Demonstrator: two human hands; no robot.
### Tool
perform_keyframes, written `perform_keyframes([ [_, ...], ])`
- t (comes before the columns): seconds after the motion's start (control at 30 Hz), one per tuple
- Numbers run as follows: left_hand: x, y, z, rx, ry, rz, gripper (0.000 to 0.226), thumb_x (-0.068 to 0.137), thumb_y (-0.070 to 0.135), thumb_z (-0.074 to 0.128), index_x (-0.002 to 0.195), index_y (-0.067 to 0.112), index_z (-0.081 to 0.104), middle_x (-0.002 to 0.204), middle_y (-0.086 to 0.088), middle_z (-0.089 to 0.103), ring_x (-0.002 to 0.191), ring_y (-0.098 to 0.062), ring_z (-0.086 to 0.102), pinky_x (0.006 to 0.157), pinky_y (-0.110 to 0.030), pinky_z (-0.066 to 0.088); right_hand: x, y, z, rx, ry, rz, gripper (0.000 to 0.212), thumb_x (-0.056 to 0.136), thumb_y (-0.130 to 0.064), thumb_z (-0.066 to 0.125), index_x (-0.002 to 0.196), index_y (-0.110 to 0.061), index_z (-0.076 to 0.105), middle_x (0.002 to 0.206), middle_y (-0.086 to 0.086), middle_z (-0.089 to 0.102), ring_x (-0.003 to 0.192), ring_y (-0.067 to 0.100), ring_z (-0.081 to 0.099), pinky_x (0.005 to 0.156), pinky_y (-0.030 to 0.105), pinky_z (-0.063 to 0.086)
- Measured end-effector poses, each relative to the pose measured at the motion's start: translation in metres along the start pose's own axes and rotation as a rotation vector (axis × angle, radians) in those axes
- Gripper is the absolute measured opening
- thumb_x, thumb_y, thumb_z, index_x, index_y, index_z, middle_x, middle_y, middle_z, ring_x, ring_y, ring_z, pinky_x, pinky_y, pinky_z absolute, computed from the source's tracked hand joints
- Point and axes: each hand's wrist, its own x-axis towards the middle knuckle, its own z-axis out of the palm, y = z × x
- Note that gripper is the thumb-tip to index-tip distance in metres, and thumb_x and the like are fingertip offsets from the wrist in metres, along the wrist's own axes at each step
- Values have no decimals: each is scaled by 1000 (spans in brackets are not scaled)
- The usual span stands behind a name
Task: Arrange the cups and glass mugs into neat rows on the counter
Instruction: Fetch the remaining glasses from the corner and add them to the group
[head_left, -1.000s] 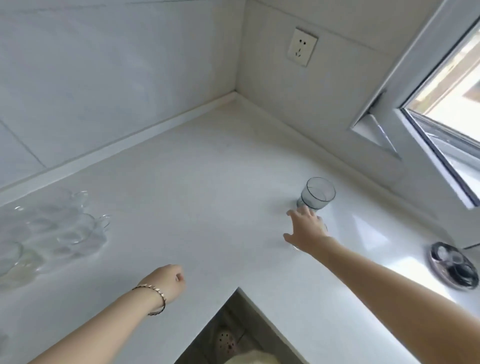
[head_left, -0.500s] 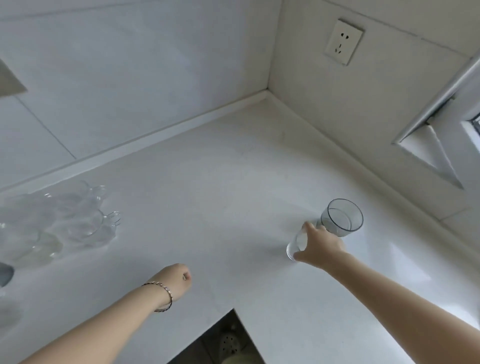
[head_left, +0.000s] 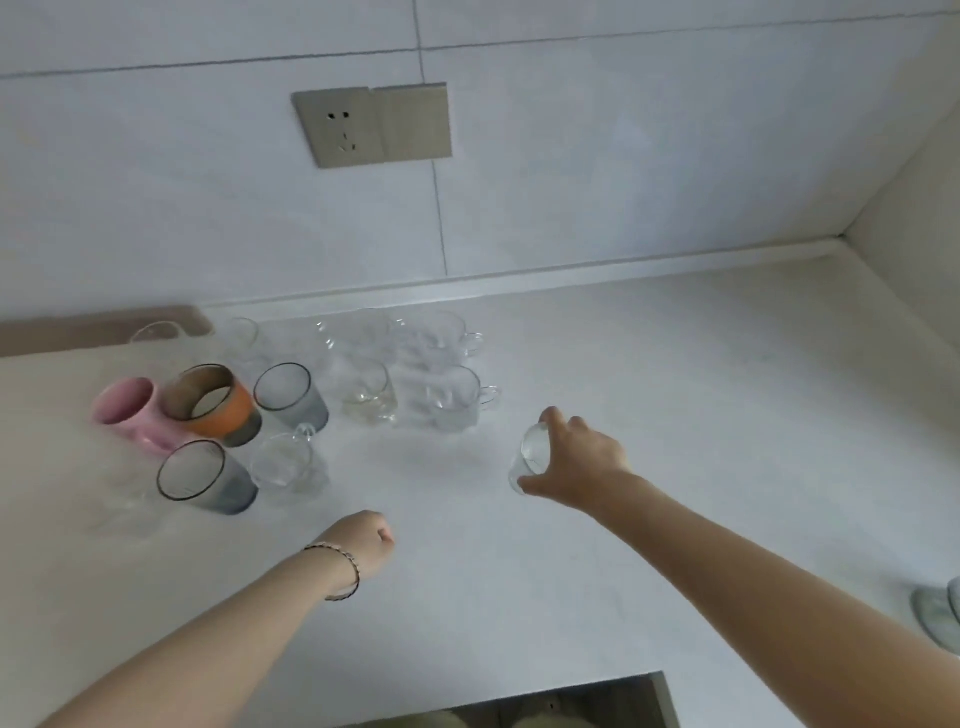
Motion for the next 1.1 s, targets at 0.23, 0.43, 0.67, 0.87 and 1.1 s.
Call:
perform_keyframes([
  [0.23, -9, -124, -34, -51, 27, -97, 35, 91, 15, 42, 60, 30, 38, 103, -4, 62, 88, -16, 49, 82, -24, 41, 39, -134, 45, -51, -115, -114, 71, 76, -42, 67, 134, -18, 35, 123, 8, 54, 110, 27, 59, 76, 30, 41],
  [0.43, -6, -199, -54, -57, 5, -155, 35, 91, 15, 42, 59, 29, 38, 95, -3, 57, 87, -18, 50, 79, -23, 40, 64, -205, 73, -121, -154, -63, 69, 76, -37, 68, 133, -18, 35, 127, 9, 48, 115, 27, 56, 76, 30, 39],
  [0.67, 3, -220, -59, -56, -11, -126, 30, 90, 18, 41, 61, 29, 41, 92, 2, 56, 87, -19, 54, 83, -27, 46, 66, -229, 84, -190, -117, -10, 69, 78, -32, 69, 134, -16, 32, 131, 11, 45, 115, 29, 56, 74, 31, 38],
  [0.87, 12, -182, -53, -9, -64, -13, 25, 90, 19, 39, 67, 29, 43, 94, 3, 56, 90, -18, 56, 79, -26, 43, 54, -198, 76, -224, -186, 73, 90, 84, -34, 66, 149, -6, 11, 138, 9, 46, 122, 25, 54, 87, 32, 47],
  [1.1, 24, -78, -36, 86, -108, 125, 29, 89, 18, 39, 62, 29, 40, 83, 8, 53, 91, -18, 57, 76, -25, 43, 22, -73, 45, -148, -378, 71, 51, 92, -28, 52, 140, -15, 39, 140, 5, 49, 129, 24, 47, 102, 35, 38],
])
